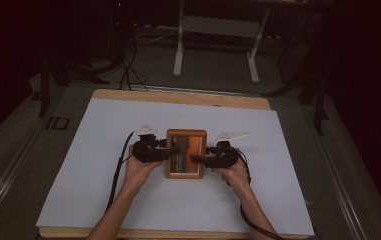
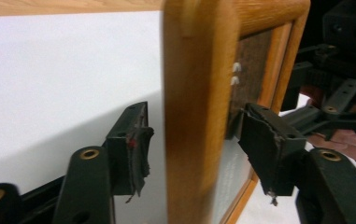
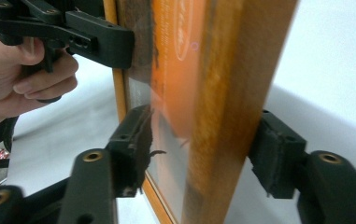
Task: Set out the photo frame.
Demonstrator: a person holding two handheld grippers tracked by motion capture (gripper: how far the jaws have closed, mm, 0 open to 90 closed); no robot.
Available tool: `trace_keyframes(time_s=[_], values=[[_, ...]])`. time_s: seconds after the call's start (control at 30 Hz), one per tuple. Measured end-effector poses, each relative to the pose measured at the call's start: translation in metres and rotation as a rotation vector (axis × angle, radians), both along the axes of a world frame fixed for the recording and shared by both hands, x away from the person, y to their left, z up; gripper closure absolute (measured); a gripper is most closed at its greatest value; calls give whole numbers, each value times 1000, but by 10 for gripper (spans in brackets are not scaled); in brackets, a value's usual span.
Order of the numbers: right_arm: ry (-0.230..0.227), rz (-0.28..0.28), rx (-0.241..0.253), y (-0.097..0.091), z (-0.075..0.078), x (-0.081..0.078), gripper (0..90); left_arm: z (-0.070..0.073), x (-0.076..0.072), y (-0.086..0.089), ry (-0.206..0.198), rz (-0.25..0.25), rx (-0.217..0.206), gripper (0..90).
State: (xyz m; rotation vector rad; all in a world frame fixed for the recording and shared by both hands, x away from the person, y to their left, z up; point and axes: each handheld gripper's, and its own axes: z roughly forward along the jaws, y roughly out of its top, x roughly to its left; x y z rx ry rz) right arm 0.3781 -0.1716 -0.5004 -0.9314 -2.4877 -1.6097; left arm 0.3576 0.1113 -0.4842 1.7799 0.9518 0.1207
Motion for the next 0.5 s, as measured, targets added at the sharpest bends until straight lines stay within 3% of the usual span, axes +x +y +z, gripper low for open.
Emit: trace_keyframes(time_s=[0.27,0.43,0.5], values=[[-13,-36,23,-13,9,-2,273,3,-10,18,-13,10,-49,357],[-28,-47,29,-24,17,-5,249,6,-19,33,-31,29,-59,351],[-41,-50,14,-29,21,-7,231,6,-26,41,-44,44,-43,350]])
